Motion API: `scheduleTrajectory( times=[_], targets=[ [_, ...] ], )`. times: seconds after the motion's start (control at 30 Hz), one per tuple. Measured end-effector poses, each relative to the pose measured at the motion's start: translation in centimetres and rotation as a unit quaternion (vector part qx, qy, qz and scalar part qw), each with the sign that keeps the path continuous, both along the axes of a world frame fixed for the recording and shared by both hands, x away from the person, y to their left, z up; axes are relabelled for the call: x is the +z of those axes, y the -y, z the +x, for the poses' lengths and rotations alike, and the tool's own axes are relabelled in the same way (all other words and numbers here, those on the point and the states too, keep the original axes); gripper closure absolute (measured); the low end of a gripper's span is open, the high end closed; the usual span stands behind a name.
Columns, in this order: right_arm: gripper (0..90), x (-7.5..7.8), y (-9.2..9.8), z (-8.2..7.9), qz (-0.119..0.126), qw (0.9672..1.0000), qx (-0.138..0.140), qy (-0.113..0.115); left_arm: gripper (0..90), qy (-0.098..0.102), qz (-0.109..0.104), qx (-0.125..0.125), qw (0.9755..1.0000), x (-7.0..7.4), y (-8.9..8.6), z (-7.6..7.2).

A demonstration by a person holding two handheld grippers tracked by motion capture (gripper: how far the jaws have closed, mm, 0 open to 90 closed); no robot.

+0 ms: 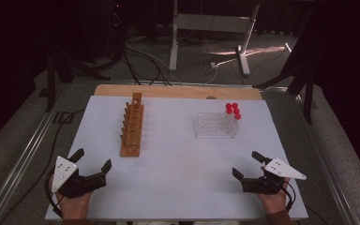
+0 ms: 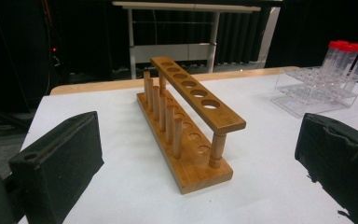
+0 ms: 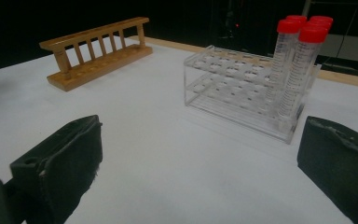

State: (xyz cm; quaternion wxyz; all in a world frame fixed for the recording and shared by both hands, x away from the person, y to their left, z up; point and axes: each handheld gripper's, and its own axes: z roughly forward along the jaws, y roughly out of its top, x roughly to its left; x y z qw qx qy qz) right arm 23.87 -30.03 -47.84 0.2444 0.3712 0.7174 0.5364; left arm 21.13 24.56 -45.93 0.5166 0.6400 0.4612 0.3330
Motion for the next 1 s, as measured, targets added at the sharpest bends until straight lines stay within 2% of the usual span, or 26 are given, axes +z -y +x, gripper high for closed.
scheduleTrajectory(
  times=[0.17, 0.37, 0.47, 0.6, 0.73, 0.83, 1.0],
  targets=[
    [0.0, 0.0, -0.2, 0.1, 0.003, 1.0, 0.004, 0.005, 1.4, 0.001, -0.008, 0.009, 0.9999, 0.0, -0.2, 0.0],
    [0.0, 1.3, -0.2, 0.0, 0.003, 0.9998, -0.007, 0.019, 1.4, -0.003, -0.009, 0.019, 0.9998, -0.2, -0.3, 0.0],
    [0.0, 1.7, -0.1, 0.1, 0.003, 0.9998, -0.01, 0.017, 1.4, -0.003, -0.009, 0.023, 0.9997, -0.3, -0.3, 0.0],
    [0.0, 2.2, -0.2, 0.4, 0.004, 0.9999, -0.008, 0.013, 1.4, -0.006, -0.011, 0.027, 0.9996, -0.5, -0.3, 0.2],
    [0.0, 2.6, -0.4, 0.9, -0.008, 0.9999, -0.007, 0.007, 1.4, -0.01, -0.019, 0.035, 0.9992, -0.9, -0.4, 0.3],
    [0.0, 2.9, -0.4, 1.4, -0.014, 0.9998, -0.01, 0.009, 1.4, -0.015, -0.032, 0.038, 0.9987, -1.1, -0.6, 0.5],
    [0.0, 3.6, -0.4, 2.4, -0.019, 0.9995, -0.017, 0.016, 1.4, -0.011, -0.034, 0.039, 0.9986, -1.0, -0.8, 0.5]
  ],
)
